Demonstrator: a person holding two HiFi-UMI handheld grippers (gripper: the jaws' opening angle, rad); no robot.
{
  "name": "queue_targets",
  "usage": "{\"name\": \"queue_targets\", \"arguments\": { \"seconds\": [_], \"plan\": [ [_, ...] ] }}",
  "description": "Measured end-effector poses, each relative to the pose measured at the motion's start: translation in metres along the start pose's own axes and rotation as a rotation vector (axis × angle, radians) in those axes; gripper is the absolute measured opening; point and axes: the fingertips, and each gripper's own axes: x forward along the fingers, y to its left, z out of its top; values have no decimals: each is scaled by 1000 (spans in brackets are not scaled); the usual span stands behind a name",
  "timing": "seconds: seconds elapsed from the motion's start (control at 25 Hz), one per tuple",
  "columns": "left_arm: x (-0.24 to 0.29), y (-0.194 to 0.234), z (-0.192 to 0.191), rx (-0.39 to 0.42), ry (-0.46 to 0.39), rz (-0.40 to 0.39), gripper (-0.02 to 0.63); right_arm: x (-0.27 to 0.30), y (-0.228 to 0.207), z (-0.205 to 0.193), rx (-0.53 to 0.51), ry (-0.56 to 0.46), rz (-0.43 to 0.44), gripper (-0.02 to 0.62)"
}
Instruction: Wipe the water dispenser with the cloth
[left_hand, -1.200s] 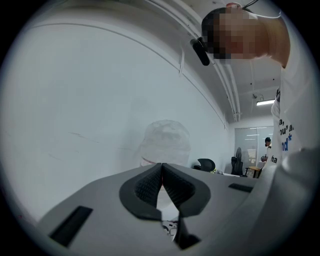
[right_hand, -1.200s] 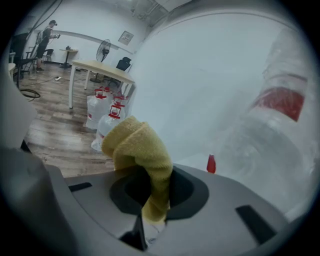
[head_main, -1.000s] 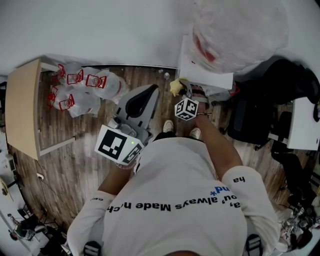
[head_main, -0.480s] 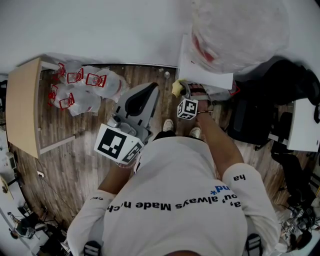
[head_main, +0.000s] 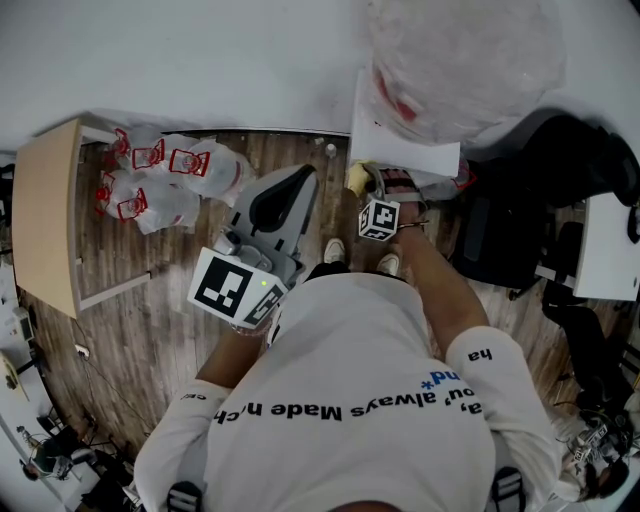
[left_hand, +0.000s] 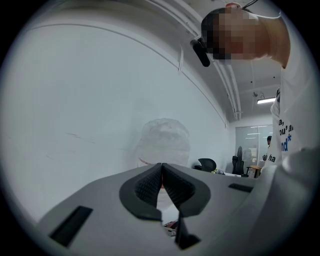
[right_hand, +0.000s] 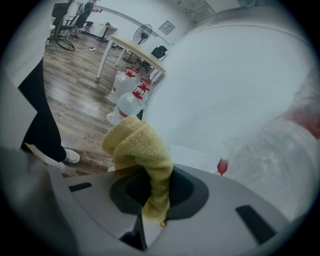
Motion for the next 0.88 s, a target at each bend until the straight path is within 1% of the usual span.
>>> {"name": "queue_targets", "arguments": {
  "seconds": [0.52, 0.88],
  "plan": [
    [14, -25, -4, 5, 5, -23, 20, -12, 0, -44, 4, 58, -13, 58],
    [22, -41, -2, 11, 5, -32, 20, -20, -2, -66, 25, 79, -18, 58]
  ]
}}
